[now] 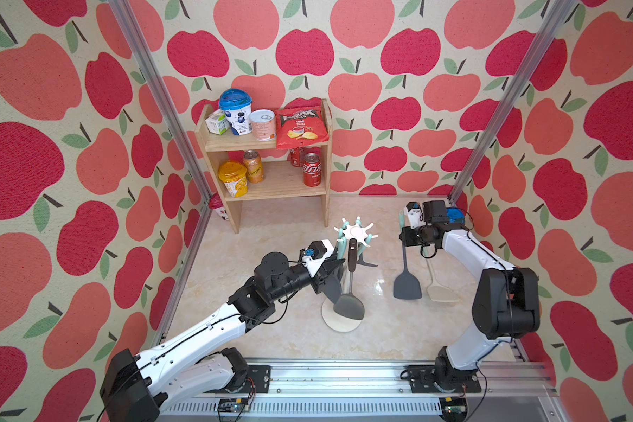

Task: Take the spatula off the kitchen utensil rack
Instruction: Place the spatula at the center of the board.

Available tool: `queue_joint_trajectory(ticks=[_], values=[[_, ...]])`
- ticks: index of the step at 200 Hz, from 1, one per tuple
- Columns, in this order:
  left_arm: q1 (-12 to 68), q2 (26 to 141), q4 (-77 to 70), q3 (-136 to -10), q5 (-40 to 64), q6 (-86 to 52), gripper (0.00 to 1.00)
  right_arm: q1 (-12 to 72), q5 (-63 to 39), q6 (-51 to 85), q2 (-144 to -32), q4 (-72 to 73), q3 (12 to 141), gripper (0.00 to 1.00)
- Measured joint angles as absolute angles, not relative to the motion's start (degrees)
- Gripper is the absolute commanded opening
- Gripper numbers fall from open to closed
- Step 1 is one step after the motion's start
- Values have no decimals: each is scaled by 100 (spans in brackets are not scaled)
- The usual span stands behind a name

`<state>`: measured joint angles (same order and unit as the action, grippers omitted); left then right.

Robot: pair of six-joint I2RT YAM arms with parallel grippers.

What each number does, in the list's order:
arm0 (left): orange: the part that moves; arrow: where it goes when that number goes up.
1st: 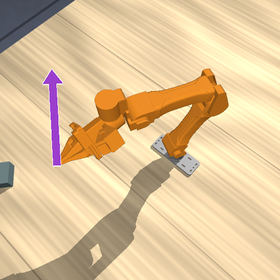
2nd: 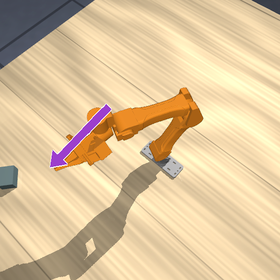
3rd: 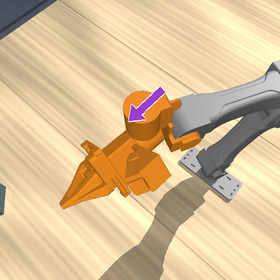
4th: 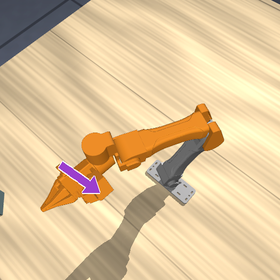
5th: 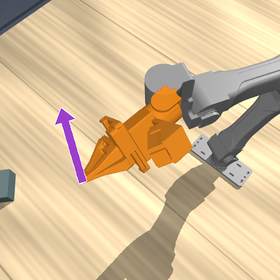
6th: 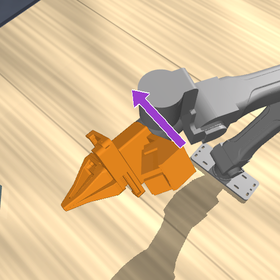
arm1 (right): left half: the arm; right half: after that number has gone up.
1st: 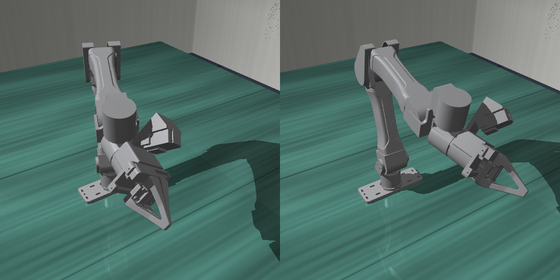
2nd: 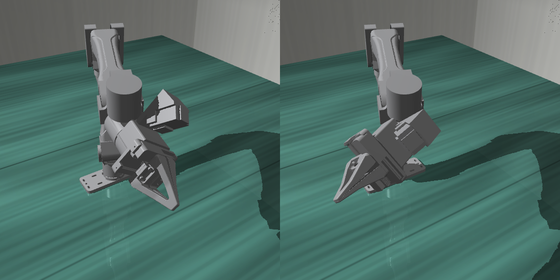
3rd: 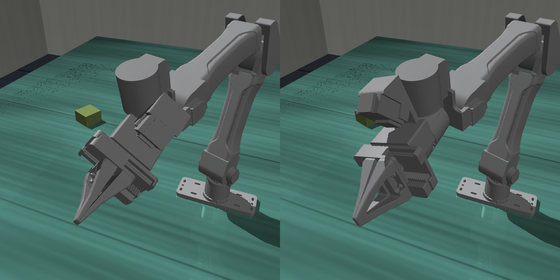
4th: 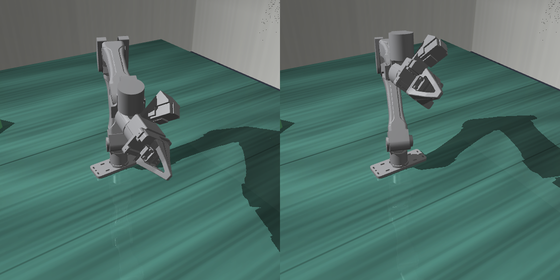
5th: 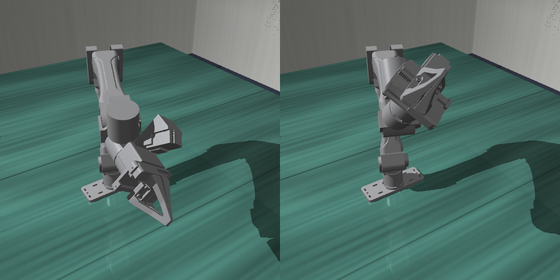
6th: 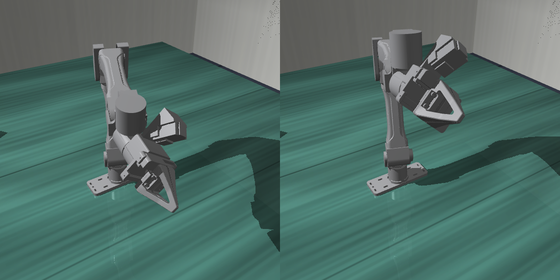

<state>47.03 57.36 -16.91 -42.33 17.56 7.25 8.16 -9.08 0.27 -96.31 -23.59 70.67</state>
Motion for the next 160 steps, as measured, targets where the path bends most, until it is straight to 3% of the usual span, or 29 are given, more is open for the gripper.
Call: queue_joint_trajectory(ticks=[160], values=[[4713, 5612, -1509, -4224, 1732, 742, 0, 746, -755, 552, -10379, -1885, 7072, 0]])
